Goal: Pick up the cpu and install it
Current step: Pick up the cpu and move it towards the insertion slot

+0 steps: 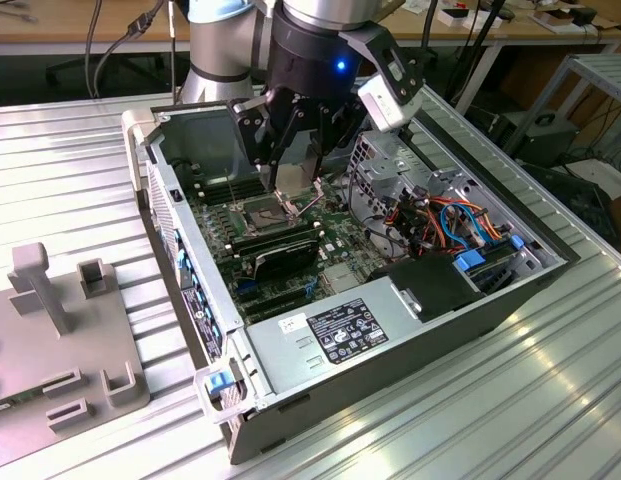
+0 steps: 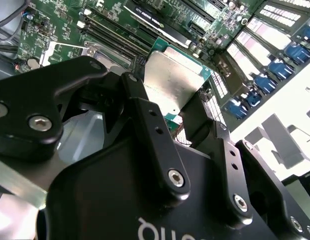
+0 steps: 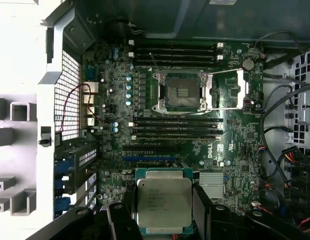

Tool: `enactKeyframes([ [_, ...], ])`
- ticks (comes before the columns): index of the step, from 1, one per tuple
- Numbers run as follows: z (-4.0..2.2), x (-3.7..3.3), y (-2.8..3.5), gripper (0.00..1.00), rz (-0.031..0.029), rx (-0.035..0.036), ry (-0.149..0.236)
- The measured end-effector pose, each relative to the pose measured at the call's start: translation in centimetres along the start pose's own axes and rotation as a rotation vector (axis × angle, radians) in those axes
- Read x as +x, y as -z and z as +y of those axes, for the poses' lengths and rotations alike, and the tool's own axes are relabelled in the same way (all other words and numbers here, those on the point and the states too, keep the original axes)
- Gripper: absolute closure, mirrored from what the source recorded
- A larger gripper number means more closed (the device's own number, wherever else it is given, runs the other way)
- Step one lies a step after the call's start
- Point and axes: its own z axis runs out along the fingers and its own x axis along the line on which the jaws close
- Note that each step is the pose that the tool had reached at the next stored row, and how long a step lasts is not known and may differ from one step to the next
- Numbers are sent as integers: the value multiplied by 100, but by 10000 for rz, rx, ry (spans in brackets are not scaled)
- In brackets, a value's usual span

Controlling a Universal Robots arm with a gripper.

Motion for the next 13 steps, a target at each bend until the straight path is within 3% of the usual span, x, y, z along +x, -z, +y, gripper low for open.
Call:
enactKeyframes([
  [2,-1,-31,-13,45,0,-1,0],
  [13,-1,-34,-31,45,0,0,-1],
])
